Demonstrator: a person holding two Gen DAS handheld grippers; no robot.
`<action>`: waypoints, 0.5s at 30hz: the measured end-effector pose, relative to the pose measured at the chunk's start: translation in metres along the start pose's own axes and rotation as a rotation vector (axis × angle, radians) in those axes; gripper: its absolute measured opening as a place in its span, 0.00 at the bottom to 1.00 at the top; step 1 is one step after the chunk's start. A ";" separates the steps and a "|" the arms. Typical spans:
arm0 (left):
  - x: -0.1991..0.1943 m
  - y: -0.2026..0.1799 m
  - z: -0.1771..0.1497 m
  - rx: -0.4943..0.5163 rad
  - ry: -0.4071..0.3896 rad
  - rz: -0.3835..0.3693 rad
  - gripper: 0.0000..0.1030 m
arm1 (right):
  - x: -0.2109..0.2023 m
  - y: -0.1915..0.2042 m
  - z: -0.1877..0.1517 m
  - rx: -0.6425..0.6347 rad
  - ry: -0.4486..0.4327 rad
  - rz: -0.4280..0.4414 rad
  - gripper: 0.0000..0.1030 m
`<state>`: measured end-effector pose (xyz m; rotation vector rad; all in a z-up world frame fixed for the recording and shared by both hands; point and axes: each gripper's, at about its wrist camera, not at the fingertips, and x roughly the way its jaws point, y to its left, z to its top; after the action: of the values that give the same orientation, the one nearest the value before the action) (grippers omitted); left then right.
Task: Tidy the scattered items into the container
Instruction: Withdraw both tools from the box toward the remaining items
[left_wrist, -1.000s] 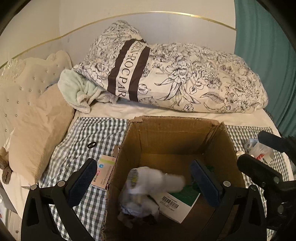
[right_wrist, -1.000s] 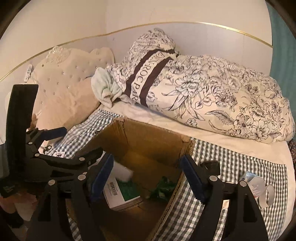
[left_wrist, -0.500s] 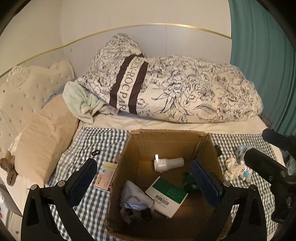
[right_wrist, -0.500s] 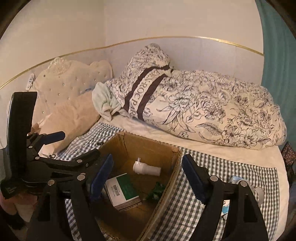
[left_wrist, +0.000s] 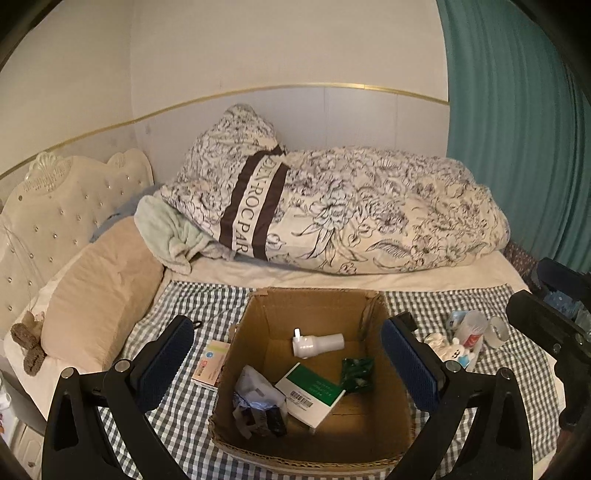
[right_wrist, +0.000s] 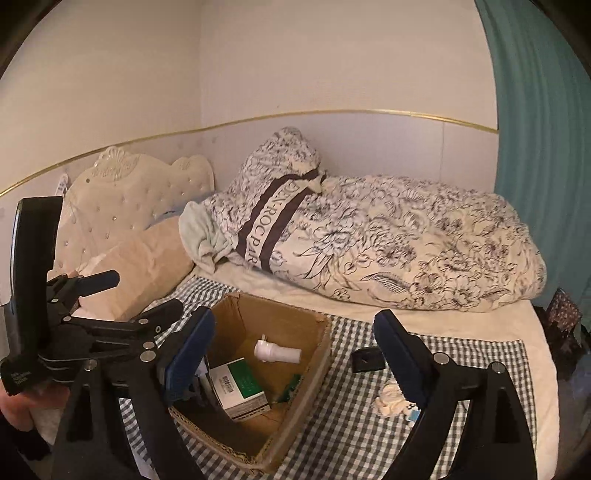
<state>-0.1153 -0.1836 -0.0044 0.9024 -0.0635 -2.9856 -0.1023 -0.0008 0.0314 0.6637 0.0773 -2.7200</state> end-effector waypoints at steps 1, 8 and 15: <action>-0.005 -0.002 0.001 0.000 -0.008 0.000 1.00 | -0.006 -0.002 0.001 0.001 -0.010 -0.008 0.88; -0.035 -0.019 0.001 0.003 -0.054 -0.008 1.00 | -0.046 -0.017 0.000 0.016 -0.061 -0.052 0.93; -0.058 -0.040 -0.002 0.008 -0.087 -0.025 1.00 | -0.080 -0.035 -0.007 0.027 -0.089 -0.115 1.00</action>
<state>-0.0664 -0.1421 0.0245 0.7797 -0.0657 -3.0491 -0.0448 0.0578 0.0610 0.5605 0.0588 -2.8615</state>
